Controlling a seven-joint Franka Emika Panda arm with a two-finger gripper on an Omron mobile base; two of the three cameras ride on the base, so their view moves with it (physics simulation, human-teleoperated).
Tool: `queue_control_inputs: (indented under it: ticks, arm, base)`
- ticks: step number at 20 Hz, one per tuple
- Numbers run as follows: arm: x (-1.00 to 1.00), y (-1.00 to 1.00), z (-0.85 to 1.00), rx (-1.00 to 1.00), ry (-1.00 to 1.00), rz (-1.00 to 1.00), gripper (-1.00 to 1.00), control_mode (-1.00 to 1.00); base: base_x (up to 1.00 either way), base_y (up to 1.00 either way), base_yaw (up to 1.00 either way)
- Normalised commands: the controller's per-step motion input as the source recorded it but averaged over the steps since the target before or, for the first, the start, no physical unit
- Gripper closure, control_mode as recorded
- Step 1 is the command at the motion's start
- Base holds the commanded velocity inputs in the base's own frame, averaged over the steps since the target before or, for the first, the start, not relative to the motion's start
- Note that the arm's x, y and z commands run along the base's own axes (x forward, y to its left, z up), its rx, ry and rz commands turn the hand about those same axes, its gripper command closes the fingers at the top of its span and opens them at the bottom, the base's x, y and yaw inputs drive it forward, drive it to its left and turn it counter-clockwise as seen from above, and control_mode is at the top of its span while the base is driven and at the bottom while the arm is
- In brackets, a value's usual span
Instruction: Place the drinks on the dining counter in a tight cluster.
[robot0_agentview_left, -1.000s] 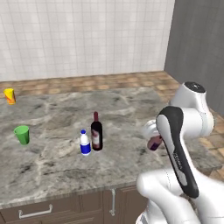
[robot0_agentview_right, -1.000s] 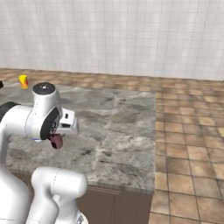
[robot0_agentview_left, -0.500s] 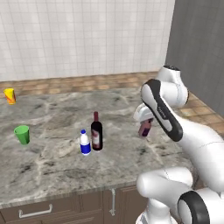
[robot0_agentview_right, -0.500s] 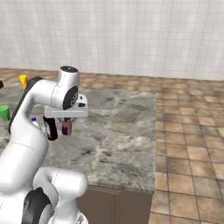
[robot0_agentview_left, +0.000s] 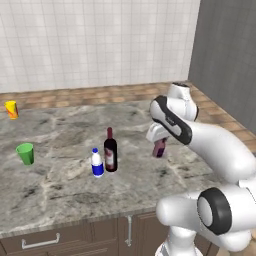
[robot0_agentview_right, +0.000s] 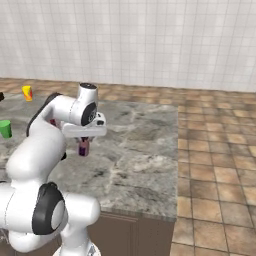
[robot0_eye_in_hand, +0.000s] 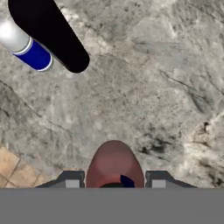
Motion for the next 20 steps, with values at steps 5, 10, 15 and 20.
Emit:
queue_control_inputs:
  ticks: [5,10,15,20]
  arm:
    - [0.49,0.23,-0.5,0.0,0.0,0.03,1.0,-1.0]
    - [0.45,0.35,-0.43,0.0,-0.04,0.06,1.0,-1.0]
    - [0.42,0.21,-0.36,0.0,-0.11,0.11,1.0,-1.0]
    - [0.24,0.01,-0.24,0.0,-0.17,0.11,1.0,-1.0]
  base:
    - [0.0,0.0,0.0]
    - [0.0,0.0,0.0]
    - [0.0,0.0,0.0]
    - [0.0,0.0,0.0]
